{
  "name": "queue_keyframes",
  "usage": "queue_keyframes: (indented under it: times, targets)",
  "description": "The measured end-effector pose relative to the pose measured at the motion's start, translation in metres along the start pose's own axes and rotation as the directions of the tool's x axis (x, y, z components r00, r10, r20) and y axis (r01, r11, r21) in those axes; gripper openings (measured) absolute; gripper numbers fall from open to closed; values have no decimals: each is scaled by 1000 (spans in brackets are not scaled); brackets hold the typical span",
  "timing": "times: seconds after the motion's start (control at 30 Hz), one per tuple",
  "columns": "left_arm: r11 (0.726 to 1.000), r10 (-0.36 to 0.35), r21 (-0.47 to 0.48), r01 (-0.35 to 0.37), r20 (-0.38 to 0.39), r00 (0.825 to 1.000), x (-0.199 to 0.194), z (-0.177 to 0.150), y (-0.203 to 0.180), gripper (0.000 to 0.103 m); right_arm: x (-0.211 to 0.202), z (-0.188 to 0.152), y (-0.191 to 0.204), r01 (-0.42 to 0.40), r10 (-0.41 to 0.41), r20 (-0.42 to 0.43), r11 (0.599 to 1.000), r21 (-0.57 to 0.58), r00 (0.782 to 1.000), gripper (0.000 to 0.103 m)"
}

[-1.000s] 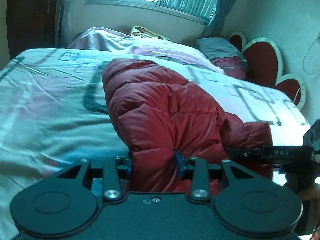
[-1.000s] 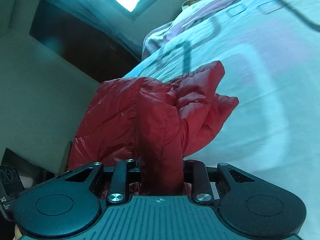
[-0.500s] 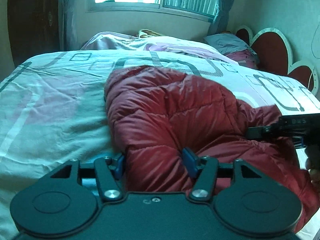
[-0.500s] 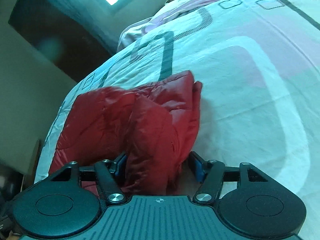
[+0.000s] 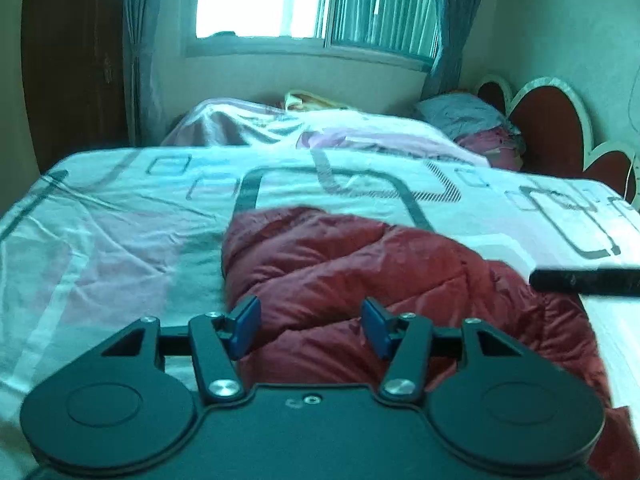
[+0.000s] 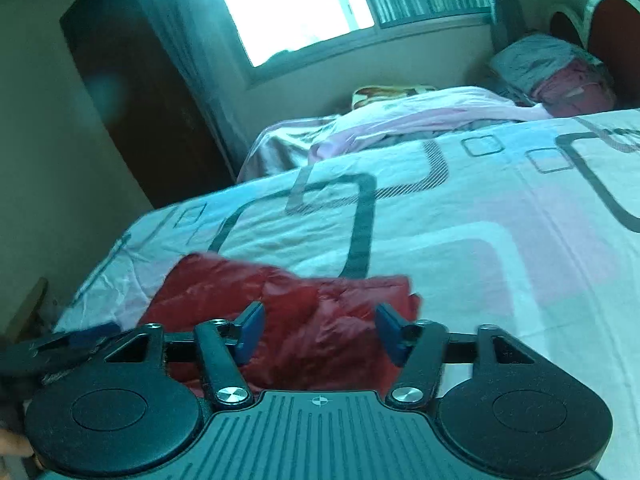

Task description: Fold large clothes

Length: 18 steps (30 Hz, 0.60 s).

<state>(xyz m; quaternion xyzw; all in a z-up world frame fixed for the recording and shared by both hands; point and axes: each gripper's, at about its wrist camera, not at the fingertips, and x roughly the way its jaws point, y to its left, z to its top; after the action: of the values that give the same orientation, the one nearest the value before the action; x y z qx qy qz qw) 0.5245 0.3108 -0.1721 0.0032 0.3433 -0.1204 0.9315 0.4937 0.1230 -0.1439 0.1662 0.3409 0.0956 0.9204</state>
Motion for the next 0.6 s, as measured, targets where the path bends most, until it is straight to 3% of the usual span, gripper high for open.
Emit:
queue_keyframes:
  times: [0.13,0.3,0.6]
  targets:
    - [999,16,41,-15,-30,999,16,-10,-2,56,35,-14,-11,88,-89,-84,996,-16,992,35]
    - [999,32,45,-31,-28,999,7,-8,-5,53,38,-20,-22,107,-107,-98,994,-10,989,35]
    - [999,24,-25,-24,8,1000,-72,-28,-8,53,-51,-26,8,-11,12,10,999,-49,1000,35]
